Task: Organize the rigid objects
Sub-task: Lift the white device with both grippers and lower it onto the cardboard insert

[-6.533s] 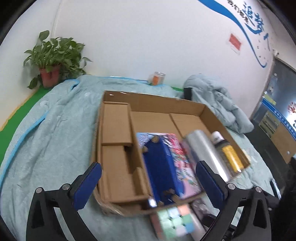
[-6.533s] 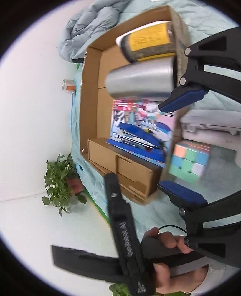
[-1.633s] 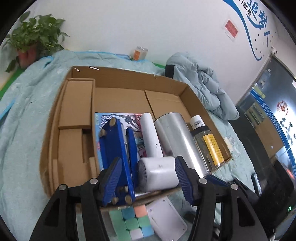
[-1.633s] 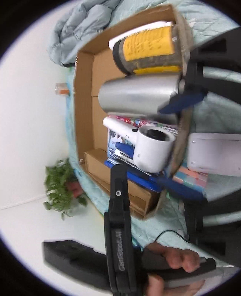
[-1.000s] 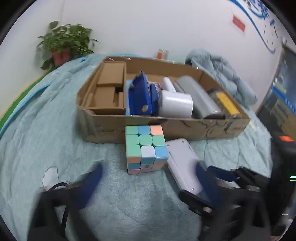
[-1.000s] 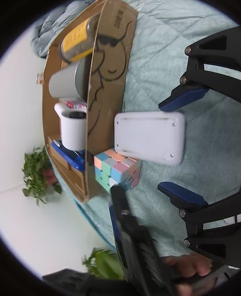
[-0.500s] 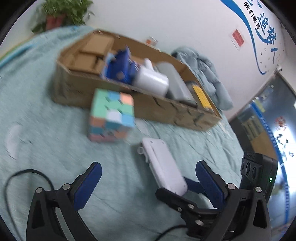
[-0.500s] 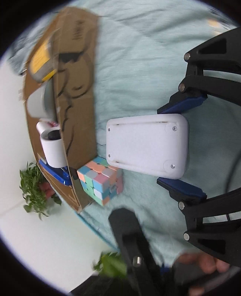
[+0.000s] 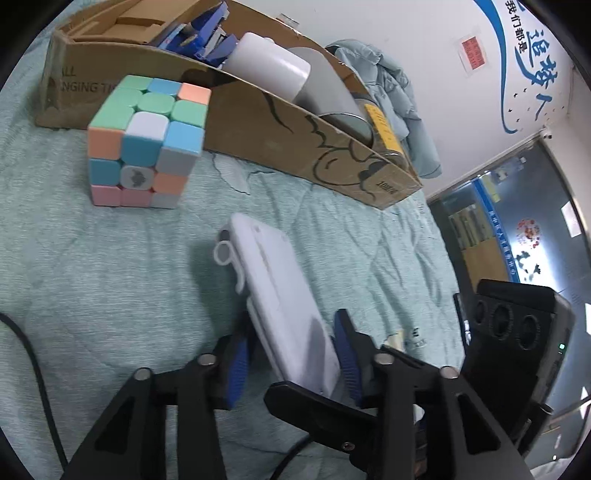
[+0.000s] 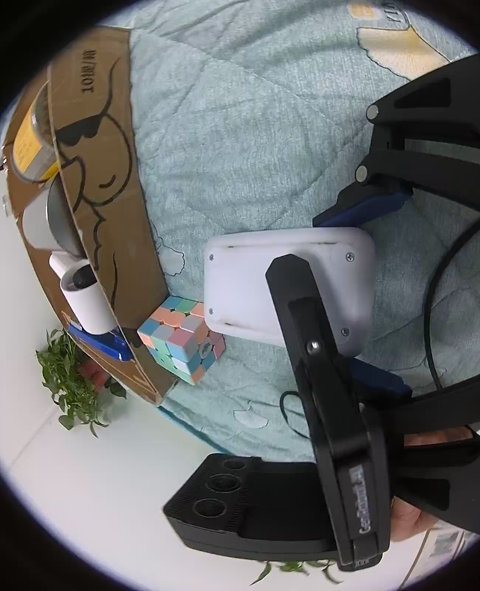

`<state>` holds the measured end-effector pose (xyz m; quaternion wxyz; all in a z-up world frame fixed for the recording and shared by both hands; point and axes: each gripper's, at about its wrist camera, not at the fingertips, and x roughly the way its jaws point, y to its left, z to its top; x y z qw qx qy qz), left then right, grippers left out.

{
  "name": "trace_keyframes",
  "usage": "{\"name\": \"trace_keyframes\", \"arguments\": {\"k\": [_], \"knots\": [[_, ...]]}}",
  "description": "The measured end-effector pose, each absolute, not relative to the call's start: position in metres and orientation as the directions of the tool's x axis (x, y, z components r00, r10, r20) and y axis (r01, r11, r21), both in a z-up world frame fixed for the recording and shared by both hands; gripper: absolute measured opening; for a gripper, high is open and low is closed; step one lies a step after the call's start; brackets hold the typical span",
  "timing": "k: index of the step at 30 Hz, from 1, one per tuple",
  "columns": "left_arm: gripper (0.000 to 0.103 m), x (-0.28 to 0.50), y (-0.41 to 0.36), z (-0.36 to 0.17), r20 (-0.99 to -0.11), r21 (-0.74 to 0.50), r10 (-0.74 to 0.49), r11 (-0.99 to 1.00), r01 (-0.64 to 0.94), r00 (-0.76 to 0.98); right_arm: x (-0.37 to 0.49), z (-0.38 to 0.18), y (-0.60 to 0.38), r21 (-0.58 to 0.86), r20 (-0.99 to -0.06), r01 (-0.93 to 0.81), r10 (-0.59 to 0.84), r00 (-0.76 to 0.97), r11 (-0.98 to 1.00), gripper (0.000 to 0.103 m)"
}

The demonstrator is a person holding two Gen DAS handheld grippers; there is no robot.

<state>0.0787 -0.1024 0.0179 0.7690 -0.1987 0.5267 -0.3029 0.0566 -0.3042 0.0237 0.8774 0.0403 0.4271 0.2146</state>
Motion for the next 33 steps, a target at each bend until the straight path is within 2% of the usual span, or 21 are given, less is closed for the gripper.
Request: {"name": "trace_keyframes", "arguments": {"k": [5,13,16,22,27,33], "knots": [[0.031,0.077,-0.095,0.032,-0.665,-0.621,-0.683,0.731,0.283,0.304,0.049,0.028,-0.296,0.200,-0.714,-0.353,0.383,0.587,0.914,0.067],[0.031,0.086,-0.082,0.094,-0.582,-0.621,-0.711,0.702,0.349,0.396,0.034,0.069,-0.273,0.062,-0.607,-0.416,0.365,0.706,0.907,0.066],[0.031,0.094,-0.071,0.115,-0.572,-0.579,-0.686,0.726,0.371,0.450,0.039,0.086,-0.263,0.047,-0.572,-0.435,0.381,0.727,0.899,0.067],[0.031,0.130,-0.039,0.135,-0.576,-0.566,-0.657,0.750,0.342,0.486,0.067,0.101,-0.213,-0.051,-0.579,-0.461,0.349,0.736,0.886,0.066],[0.031,0.162,-0.015,0.140,-0.598,-0.543,-0.635,0.770,0.336,0.489,0.097,0.105,-0.197,0.011,-0.585,-0.477,0.393,0.710,0.879,0.067],[0.031,0.206,0.008,0.142,-0.597,-0.551,-0.631,0.771,0.318,0.495,0.131,0.111,-0.173,0.006,-0.604,-0.481,0.387,0.696,0.876,0.066]]}}
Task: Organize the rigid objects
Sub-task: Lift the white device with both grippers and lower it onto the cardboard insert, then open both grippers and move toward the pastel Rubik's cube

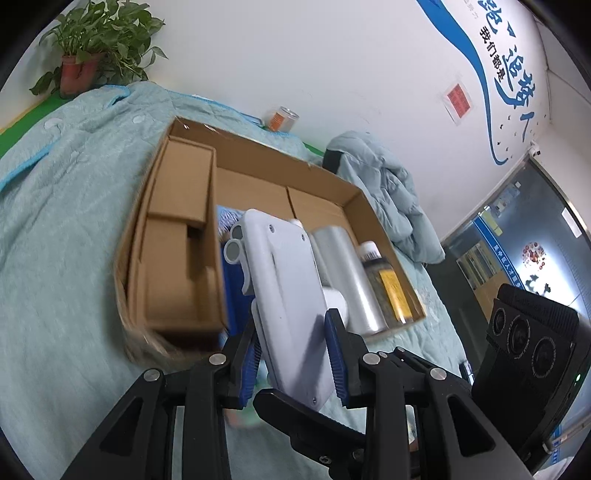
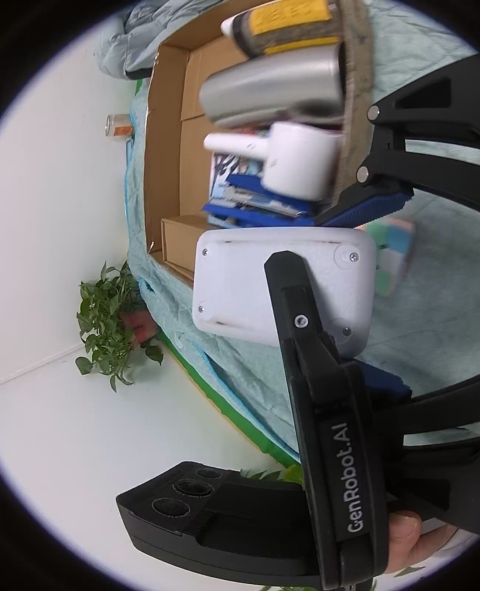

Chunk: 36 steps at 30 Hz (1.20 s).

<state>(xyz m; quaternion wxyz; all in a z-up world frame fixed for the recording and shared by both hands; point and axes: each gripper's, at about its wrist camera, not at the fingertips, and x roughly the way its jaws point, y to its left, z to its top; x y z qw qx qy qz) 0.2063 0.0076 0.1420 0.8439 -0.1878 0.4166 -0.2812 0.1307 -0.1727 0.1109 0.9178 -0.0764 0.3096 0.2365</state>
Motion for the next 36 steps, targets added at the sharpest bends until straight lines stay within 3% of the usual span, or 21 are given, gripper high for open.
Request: {"name": "trace_keyframes", "arguments": {"k": [17,20,21,22,23,25,26,31,36], "knots": [[0.033,0.346,0.053,0.106,-0.685,-0.580,-0.628,0.777,0.245,0.370,0.253,0.105,-0.123,0.127,-0.727,-0.420,0.372,0.577,0.899,0.068],[0.050,0.348,0.053,0.107,-0.733,-0.500,-0.546,0.837,0.223,0.406,0.249,0.105,-0.129,0.138,-0.719,-0.413,0.378,0.583,0.900,0.072],[0.061,0.345,0.057,0.112,-0.721,-0.497,-0.543,0.838,0.226,0.431,0.243,0.108,-0.131,0.123,-0.703,-0.417,0.376,0.604,0.901,0.080],[0.066,0.342,0.060,0.117,-0.702,-0.505,-0.553,0.831,0.235,0.449,0.235,0.112,-0.135,0.107,-0.683,-0.418,0.372,0.629,0.902,0.085],[0.071,0.336,0.064,0.123,-0.687,-0.501,-0.550,0.832,0.239,0.475,0.223,0.118,-0.141,0.105,-0.651,-0.417,0.379,0.657,0.903,0.085],[0.094,0.310,0.069,0.138,-0.656,-0.440,-0.491,0.866,0.237,0.574,0.199,0.128,-0.157,0.117,-0.589,-0.432,0.413,0.695,0.894,0.088],[0.100,0.297,0.069,0.144,-0.644,-0.400,-0.453,0.886,0.234,0.616,0.190,0.129,-0.164,0.107,-0.569,-0.427,0.407,0.715,0.898,0.090],[0.103,0.218,0.053,0.147,-0.581,-0.221,-0.332,0.943,0.248,0.743,0.146,0.105,-0.194,-0.114,-0.529,-0.284,0.183,0.829,0.952,0.093],[0.103,0.165,0.022,0.118,-0.613,-0.261,-0.362,0.932,0.253,0.702,0.111,0.056,-0.219,-0.137,-0.597,-0.288,0.153,0.788,0.948,0.093]]}}
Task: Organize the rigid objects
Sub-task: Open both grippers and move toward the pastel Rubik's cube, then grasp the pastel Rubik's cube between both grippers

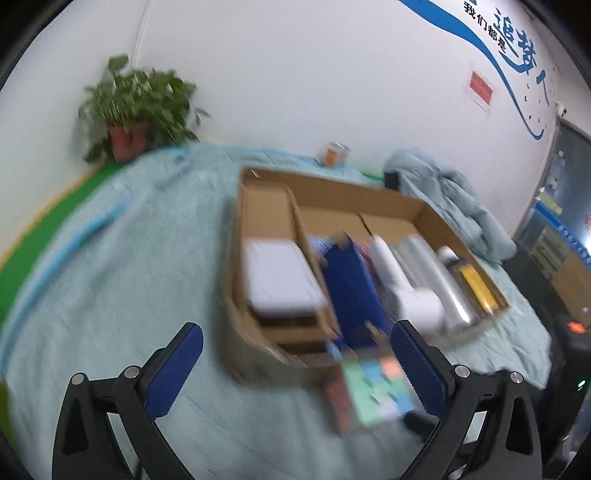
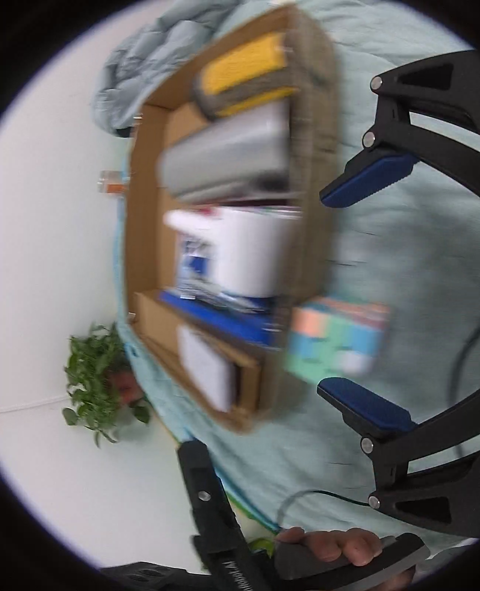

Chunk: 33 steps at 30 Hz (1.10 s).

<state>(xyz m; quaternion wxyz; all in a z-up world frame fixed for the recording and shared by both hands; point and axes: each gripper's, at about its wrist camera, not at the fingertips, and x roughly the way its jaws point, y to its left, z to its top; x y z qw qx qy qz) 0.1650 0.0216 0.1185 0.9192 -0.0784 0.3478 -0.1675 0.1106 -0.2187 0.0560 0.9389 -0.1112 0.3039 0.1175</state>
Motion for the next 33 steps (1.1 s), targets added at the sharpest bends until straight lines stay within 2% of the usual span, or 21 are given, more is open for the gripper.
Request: {"name": "trace_keyframes", "arguments": {"k": [3,7,15,21,22,23,25,27,30,33], "knots": [[0.103,0.153,0.004,0.098,-0.622,-0.345,-0.431,0.900,0.265,0.653,0.095,0.040,-0.227,-0.112,-0.631,-0.355,0.209,0.747,0.928,0.093],[0.103,0.152,-0.015,0.074,-0.662,-0.414,-0.488,0.871,0.265,0.569,0.074,0.038,-0.236,-0.136,-0.619,-0.456,0.284,0.732,0.880,0.093],[0.101,0.181,-0.029,0.049,-0.711,-0.467,-0.498,0.862,0.197,0.497,0.085,0.034,-0.241,-0.104,-0.658,-0.505,0.322,0.681,0.857,0.093],[0.084,0.198,-0.044,0.028,-0.742,-0.513,-0.555,0.831,0.216,0.375,0.110,0.019,-0.230,-0.109,-0.676,-0.502,0.306,0.670,0.858,0.093],[0.077,0.200,-0.046,0.025,-0.749,-0.517,-0.557,0.830,0.209,0.359,0.112,0.016,-0.227,-0.115,-0.680,-0.506,0.303,0.667,0.855,0.092],[0.077,0.201,-0.047,0.024,-0.753,-0.514,-0.554,0.832,0.208,0.354,0.115,0.014,-0.223,-0.122,-0.683,-0.507,0.298,0.666,0.853,0.090],[0.075,0.200,-0.049,0.023,-0.752,-0.513,-0.557,0.830,0.218,0.353,0.120,0.013,-0.217,-0.126,-0.688,-0.514,0.298,0.662,0.849,0.079],[0.071,0.198,-0.050,0.023,-0.747,-0.524,-0.570,0.822,0.224,0.344,0.125,0.014,-0.211,-0.117,-0.692,-0.531,0.315,0.650,0.840,0.073],[0.067,0.189,-0.051,0.026,-0.735,-0.548,-0.598,0.802,0.238,0.320,0.123,0.015,-0.212,-0.079,-0.693,-0.557,0.356,0.627,0.827,0.069],[0.068,0.164,-0.067,0.030,-0.752,-0.500,-0.573,0.818,0.283,0.326,0.110,0.011,-0.217,-0.084,-0.690,-0.533,0.337,0.641,0.842,0.069]]}}
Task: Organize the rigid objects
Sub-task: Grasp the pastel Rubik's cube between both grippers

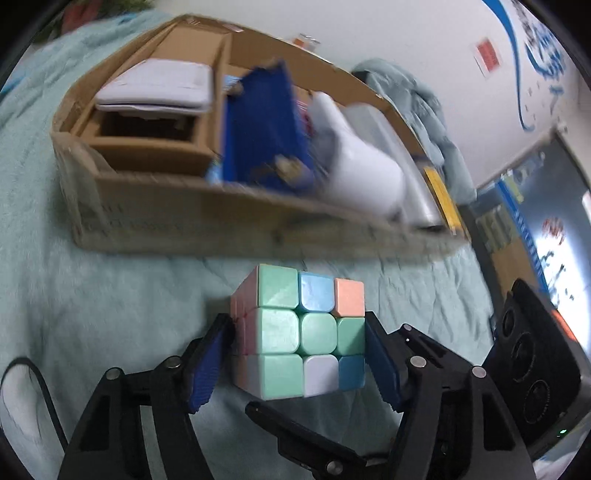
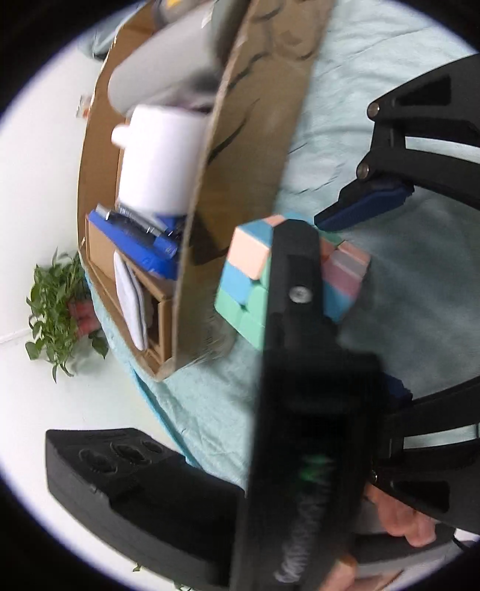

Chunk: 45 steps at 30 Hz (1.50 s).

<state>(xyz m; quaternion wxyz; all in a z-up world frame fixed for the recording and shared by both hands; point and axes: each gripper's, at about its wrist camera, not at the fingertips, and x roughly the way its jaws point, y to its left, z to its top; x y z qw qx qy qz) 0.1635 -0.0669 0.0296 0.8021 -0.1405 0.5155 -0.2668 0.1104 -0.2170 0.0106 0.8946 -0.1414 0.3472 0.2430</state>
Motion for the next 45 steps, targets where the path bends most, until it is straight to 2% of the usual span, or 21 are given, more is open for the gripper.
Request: {"name": "trace_keyframes", "arguments": {"k": [9,16,23,31,37,45], "knots": [[0.068,0.090,-0.106,0.030,-0.753,-0.533,-0.607,0.789,0.306,0.252,0.042,0.010,-0.254,-0.090,-0.714,-0.549,0.331,0.617,0.831,0.071],[0.075,0.089,-0.094,0.017,-0.694,-0.658,-0.681,0.731,0.179,0.233,0.031,0.005,-0.274,-0.125,-0.729,-0.542,0.293,0.619,0.831,0.071],[0.073,0.095,-0.086,0.019,-0.665,-0.686,-0.703,0.709,0.165,0.254,0.041,0.001,-0.260,-0.123,-0.745,-0.567,0.301,0.596,0.815,0.072],[0.072,0.089,-0.091,0.017,-0.706,-0.595,-0.644,0.765,0.246,0.294,0.040,-0.003,-0.262,-0.112,-0.711,-0.522,0.298,0.636,0.845,0.073],[0.072,0.085,-0.085,0.016,-0.692,-0.604,-0.659,0.752,0.264,0.294,0.041,-0.007,-0.257,-0.133,-0.699,-0.516,0.289,0.654,0.846,0.076],[0.072,0.082,-0.093,0.021,-0.714,-0.559,-0.632,0.774,0.298,0.302,0.045,-0.008,-0.246,-0.134,-0.693,-0.506,0.284,0.663,0.852,0.075]]}}
